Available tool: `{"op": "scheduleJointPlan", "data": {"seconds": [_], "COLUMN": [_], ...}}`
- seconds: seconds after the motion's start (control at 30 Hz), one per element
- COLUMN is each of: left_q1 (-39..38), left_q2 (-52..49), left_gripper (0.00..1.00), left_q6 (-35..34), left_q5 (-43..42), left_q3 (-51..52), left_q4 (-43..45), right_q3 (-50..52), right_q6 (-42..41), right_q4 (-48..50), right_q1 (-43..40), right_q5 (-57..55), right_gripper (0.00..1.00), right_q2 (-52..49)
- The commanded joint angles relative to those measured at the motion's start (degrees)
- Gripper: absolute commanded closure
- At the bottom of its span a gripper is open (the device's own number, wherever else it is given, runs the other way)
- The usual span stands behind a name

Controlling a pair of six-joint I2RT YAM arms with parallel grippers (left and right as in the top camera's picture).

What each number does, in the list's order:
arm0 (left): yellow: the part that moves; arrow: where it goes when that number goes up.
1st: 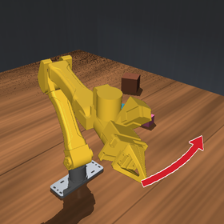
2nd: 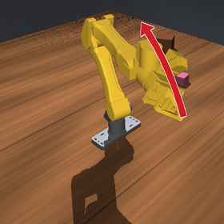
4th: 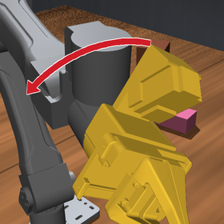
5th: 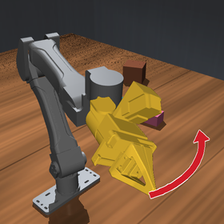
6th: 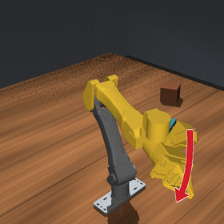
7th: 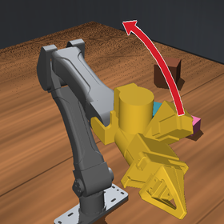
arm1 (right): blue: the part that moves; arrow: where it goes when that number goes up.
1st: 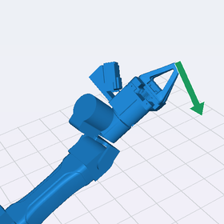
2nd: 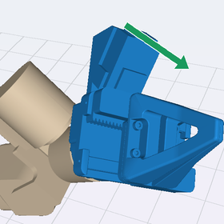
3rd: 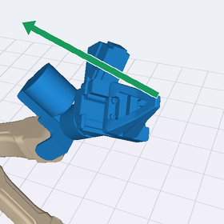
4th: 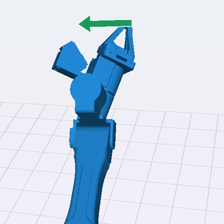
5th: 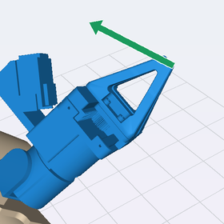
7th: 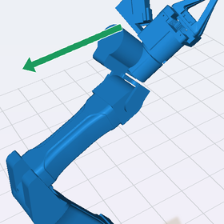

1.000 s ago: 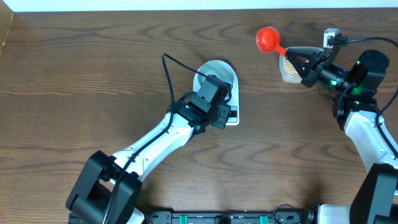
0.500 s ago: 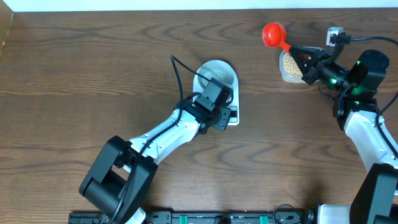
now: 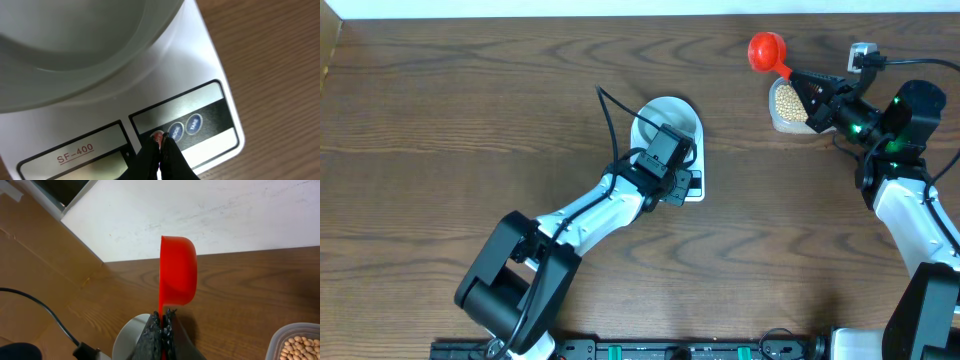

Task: Scoop item into bowl and weigh 50g on scale

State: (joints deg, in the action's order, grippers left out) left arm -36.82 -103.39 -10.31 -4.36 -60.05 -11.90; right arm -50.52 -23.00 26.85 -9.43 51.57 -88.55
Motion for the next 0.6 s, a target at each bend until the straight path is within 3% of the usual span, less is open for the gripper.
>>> {"op": "scheduleJointPlan", "data": {"seconds": [0.0,0.57], "left_q1": [0.3,0.3], "left_q2": [-1.2,-2.5], "left_gripper": [0.93,0.93], "left_q6": [0.2,0.4], "left_q5": [1.0,0.5], "left_q3": [-0.5,-0.5], "left_q4": [0.2,1.1], "right_q3": [-1.0,-1.0], "right_q6": [-0.3,-0.3], "right_q4": [0.1,-1.2], "right_q1": [-0.2,-0.2], "right_q5": [-0.5,-0.5], "right_gripper": [0.99,0.99], "right_q2": [0.1,0.1]}}
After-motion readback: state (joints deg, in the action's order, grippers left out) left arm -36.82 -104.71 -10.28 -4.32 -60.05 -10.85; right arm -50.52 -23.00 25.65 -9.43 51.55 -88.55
